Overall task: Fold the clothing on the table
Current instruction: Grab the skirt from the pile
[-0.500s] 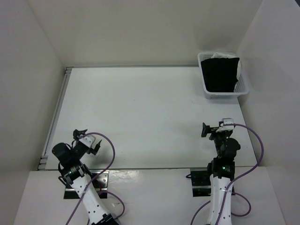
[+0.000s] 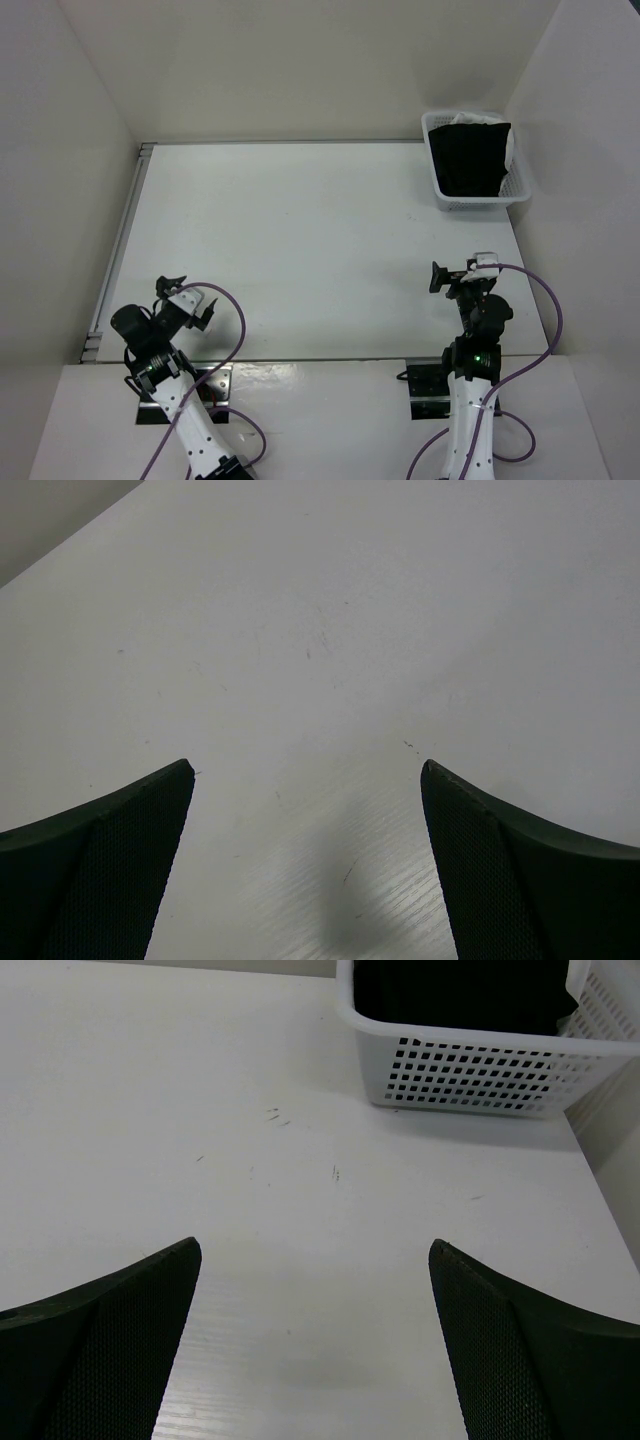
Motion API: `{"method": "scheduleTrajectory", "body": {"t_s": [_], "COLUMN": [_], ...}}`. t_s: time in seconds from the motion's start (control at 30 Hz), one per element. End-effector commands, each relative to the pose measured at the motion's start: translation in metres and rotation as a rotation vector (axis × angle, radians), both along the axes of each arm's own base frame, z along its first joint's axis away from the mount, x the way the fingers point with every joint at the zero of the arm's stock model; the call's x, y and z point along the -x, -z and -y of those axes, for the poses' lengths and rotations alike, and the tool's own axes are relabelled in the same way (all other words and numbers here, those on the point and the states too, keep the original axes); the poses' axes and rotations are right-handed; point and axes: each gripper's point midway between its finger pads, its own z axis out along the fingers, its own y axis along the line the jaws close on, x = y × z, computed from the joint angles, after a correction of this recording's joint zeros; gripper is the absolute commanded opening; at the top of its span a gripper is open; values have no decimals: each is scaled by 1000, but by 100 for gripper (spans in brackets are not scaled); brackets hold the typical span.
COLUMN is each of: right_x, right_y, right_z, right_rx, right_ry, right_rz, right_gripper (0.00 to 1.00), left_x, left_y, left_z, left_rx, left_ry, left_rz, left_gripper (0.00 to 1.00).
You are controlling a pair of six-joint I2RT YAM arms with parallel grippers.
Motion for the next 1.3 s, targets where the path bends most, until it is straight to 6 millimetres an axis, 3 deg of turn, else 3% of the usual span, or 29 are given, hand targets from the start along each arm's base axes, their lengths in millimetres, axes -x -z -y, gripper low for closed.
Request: {"method": "scheduleTrajectory", "body": {"t_s": [0.0, 0.43, 0.57, 0.63, 0.67, 0.73, 0.8, 0.83, 0.87, 0.9, 0.93, 0.97, 1.0, 1.03, 1.1, 1.17, 1.2, 1.23, 1.27], "right_x": [0, 0, 0, 2, 5, 10, 16, 28, 34, 51, 58, 61, 57, 48, 29, 18, 5, -2, -26], "right_y": [-1, -1, -8, -22, -35, -64, -96, -140, -160, -201, -221, -234, -258, -255, -276, -286, -302, -303, -315], "right_z": [0, 0, -10, -14, -15, -16, -12, -12, -3, -2, 0, 17, 21, 24, 33, 42, 49, 59, 72], "right_rx": [18, 18, 52, 86, 93, 120, 181, 231, 223, 238, 239, 166, 134, 130, 94, 76, 73, 55, 28], "right_ry": [1, 1, -63, -89, -89, -86, -62, -35, 28, 59, 83, 180, 198, 199, 218, 239, 250, 285, 307], "right_rz": [51, 51, 71, 101, 123, 182, 264, 379, 420, 503, 529, 529, 507, 427, 367, 323, 303, 265, 213], "right_gripper": [99, 99, 99, 99, 99, 99, 99, 99, 99, 99, 99, 99, 99, 99, 99, 99, 99, 99, 99], "left_x": [0, 1, 5, 3, 3, 10, 25, 30, 43, 50, 56, 53, 63, 44, 34, 8, -1, -23, -35], "left_y": [-28, -27, -34, -81, -101, -173, -214, -233, -268, -285, -307, -318, -343, -339, -358, -380, -384, -384, -380], "left_z": [5, 5, 14, 6, 6, -1, 11, 12, 22, 22, 12, 9, 16, 2, -11, -40, -49, -73, -83], "left_rx": [-99, -98, -95, -86, 104, 72, -1, -10, -14, 4, 61, 103, 65, 99, 90, 154, 200, 292, 397], "left_ry": [44, 44, 91, 3, -79, -165, -147, -167, -161, -184, -262, -269, -265, -284, -327, -395, -417, -483, -513], "left_rz": [132, 127, 142, 213, 188, 383, 485, 532, 620, 667, 731, 728, 762, 651, 595, 479, 427, 324, 255], "left_gripper": [100, 100, 100, 100, 100, 100, 100, 100, 100, 100, 100, 100, 100, 100, 100, 100, 100, 100, 100]}}
